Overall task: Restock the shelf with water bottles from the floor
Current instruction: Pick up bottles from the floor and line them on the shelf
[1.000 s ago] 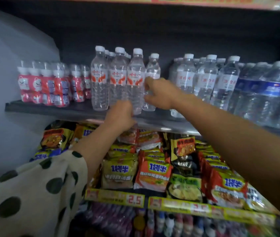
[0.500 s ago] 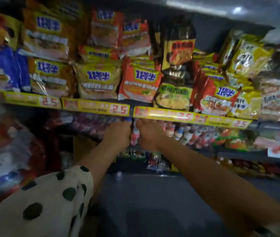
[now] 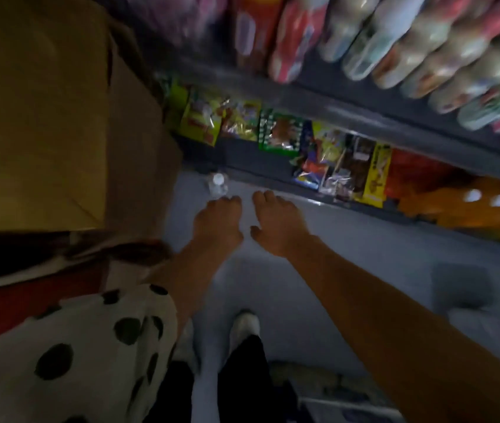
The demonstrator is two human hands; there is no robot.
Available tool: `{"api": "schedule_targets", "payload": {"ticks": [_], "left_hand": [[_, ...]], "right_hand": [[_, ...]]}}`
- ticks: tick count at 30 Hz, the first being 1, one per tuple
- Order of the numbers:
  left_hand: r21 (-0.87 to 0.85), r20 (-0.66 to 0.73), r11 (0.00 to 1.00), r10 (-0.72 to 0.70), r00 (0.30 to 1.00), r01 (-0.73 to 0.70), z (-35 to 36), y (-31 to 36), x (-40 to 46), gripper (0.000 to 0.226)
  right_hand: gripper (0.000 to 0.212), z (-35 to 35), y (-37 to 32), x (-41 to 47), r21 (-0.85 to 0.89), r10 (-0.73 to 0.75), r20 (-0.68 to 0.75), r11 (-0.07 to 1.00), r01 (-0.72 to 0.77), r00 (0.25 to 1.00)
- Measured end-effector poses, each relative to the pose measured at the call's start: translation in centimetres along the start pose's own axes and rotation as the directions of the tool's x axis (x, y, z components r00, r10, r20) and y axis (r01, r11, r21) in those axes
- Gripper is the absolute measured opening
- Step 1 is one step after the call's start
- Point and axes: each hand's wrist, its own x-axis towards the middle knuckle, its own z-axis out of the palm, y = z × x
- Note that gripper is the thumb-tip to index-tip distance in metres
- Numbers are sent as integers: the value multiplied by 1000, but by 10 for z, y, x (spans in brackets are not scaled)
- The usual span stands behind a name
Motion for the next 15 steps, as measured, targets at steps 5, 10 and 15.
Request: {"api": "schedule_targets", "payload": {"ticks": [5,10,15], "left_hand": [[12,-33,997,-76,997,76,63,-42,70,55],[69,-84,986,-144,986,150,96,-78,121,51],[112,-146,981,-140,979,157,117,-104,160,48]], "right_hand": [[67,83,12,78,-76,-30,19,997,32,999],[70,119,4,168,-97,-62,-77,994,54,995],[62,139,-5,240,-98,-57,-84,994,49,995]]}}
